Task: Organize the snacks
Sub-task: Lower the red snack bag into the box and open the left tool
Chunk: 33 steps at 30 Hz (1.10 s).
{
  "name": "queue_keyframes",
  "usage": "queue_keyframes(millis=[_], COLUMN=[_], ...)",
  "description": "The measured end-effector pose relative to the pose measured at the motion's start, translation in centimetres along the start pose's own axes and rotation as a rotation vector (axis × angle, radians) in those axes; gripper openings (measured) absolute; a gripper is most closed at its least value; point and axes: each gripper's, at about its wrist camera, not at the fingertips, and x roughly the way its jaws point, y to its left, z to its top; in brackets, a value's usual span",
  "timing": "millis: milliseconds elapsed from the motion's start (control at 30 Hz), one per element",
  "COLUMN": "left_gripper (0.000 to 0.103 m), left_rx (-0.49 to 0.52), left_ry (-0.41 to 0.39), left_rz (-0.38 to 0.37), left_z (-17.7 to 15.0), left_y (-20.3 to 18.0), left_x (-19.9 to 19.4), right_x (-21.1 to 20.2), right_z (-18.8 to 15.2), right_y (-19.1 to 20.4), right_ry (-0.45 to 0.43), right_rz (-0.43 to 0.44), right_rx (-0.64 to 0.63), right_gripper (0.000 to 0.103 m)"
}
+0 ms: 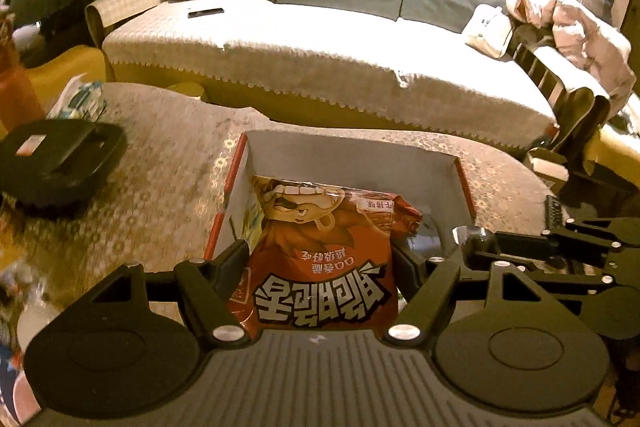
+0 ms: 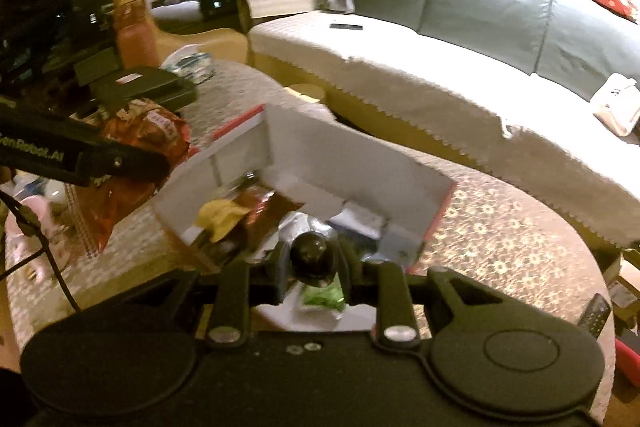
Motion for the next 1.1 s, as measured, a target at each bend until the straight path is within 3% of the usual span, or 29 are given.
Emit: queue_keyframes(millis=[367,633,800,1100], left_gripper=[0.074,0.074,0.075,0.075], left_rx=[0.059,0.089,0.088,0.083], left_ry=[0.086,0.193,0.228,0.213], left_rz=[0.076,0.100,0.107,0.104], left_z=[2.5,1.8,1.2,1.3], left_y=[-1.1,-1.2,-1.0,-0.9], left_x=[8.1,12.4,13.5,12.8], right_x=[5.4,9.0,10.1,9.2], right_z=[1.3,0.8,0.4,0.2], right_y=[-0.5,0.7,0.8,0.4], right_ry=[0.067,0.147,0.178,0.175], right_rz=[-0.020,-0.015,-0.009,-0.002], right_rx=[-0.017,-0.054,-0.052,-0.013], right_gripper=[0.025,0.025,0.025,0.025])
